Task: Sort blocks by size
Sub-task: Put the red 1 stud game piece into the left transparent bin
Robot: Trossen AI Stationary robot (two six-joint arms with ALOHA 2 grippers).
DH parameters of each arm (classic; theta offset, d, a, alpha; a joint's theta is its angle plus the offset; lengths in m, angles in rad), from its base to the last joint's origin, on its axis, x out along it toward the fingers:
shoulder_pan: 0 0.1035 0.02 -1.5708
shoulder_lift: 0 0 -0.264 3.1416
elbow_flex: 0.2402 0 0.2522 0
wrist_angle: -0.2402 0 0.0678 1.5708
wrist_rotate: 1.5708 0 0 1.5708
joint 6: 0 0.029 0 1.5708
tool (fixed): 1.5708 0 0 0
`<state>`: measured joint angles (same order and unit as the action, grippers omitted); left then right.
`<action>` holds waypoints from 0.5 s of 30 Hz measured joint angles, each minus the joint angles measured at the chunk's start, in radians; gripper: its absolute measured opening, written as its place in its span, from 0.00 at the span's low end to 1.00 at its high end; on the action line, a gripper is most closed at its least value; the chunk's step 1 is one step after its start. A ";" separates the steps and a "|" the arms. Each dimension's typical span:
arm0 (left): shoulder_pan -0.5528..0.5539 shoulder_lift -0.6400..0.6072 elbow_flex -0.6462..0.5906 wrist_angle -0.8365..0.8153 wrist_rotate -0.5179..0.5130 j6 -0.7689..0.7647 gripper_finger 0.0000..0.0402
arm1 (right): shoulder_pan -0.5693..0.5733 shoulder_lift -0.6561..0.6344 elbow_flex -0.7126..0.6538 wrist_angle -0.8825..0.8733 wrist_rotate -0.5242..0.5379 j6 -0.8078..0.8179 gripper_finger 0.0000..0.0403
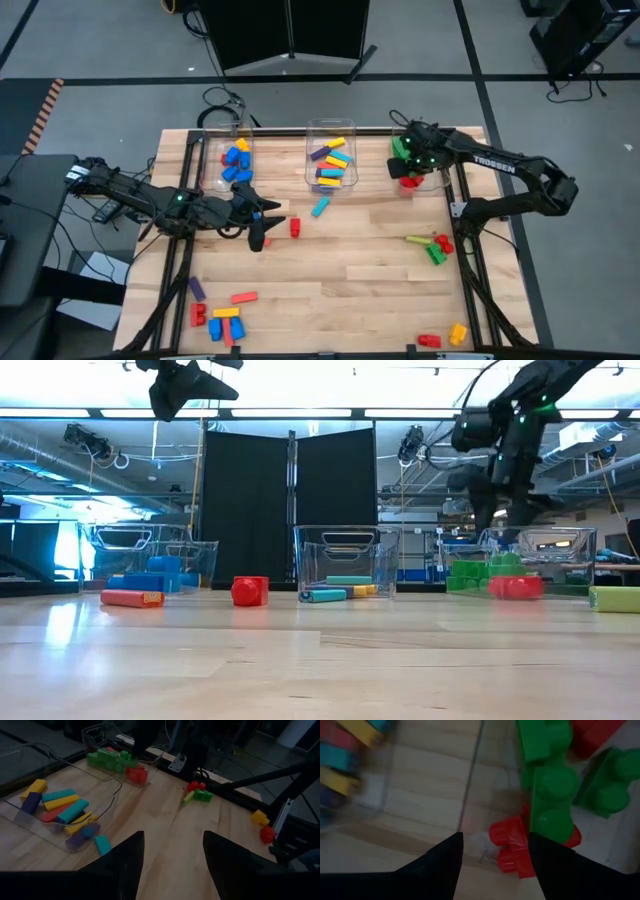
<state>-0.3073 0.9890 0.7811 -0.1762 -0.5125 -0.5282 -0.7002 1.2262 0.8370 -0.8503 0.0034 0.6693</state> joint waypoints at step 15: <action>0.000 0.000 0.000 0.055 0.000 0.000 0.53 | 0.124 -0.262 0.079 -0.226 -0.023 0.161 0.56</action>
<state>-0.3073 0.9890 0.7811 -0.1212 -0.5129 -0.5282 -0.5760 0.9644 0.9165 -1.0768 -0.0200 0.8300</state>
